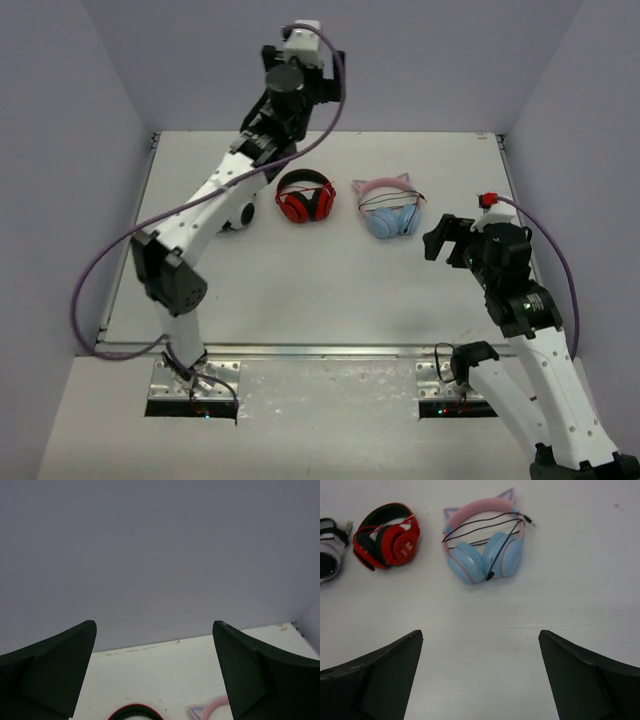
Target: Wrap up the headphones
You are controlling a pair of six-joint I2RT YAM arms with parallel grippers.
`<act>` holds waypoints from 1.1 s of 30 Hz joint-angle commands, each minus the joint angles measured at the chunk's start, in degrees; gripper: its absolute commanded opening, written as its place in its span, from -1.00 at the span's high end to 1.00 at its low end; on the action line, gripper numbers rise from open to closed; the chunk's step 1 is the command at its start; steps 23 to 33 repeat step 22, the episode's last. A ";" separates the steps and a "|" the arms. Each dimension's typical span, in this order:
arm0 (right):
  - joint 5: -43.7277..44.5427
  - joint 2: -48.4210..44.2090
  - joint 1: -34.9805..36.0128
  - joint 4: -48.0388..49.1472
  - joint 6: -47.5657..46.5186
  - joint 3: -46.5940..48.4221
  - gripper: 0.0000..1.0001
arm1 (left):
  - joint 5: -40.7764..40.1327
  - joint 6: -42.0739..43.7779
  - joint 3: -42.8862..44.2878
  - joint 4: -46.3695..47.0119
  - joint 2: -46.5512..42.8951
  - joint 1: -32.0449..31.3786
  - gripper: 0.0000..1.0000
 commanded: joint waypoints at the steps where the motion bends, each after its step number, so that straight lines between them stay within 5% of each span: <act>1: 15.35 1.38 0.17 -6.86 -3.54 5.22 -0.98 | -25.57 -17.47 -12.29 -19.25 -13.12 1.96 -1.00; 5: 17.21 1.39 0.25 -7.57 -4.16 4.45 -0.98 | -42.19 -41.16 -36.62 -34.86 -34.69 2.58 -1.00; 6: 16.95 1.04 0.17 -7.04 -4.34 3.75 -0.98 | -43.17 -43.76 -46.59 -36.88 -38.68 2.58 -1.00; 10: 14.06 -0.98 0.17 -5.98 -5.39 1.90 -0.98 | -42.66 -50.70 -64.31 -40.67 -55.57 0.32 -1.00; 12: 12.13 -3.00 0.17 -6.25 -5.39 1.55 -0.98 | -41.53 -47.76 -66.19 -38.59 -62.35 -7.30 -1.00; 22: 6.93 -6.08 0.25 -5.37 -7.33 -1.80 -0.98 | -46.79 -44.31 -71.21 -43.67 -75.36 -7.61 -1.00; 33: 6.93 -6.08 0.25 -5.37 -7.33 -1.80 -0.98 | -46.79 -44.31 -71.21 -43.67 -75.36 -7.61 -1.00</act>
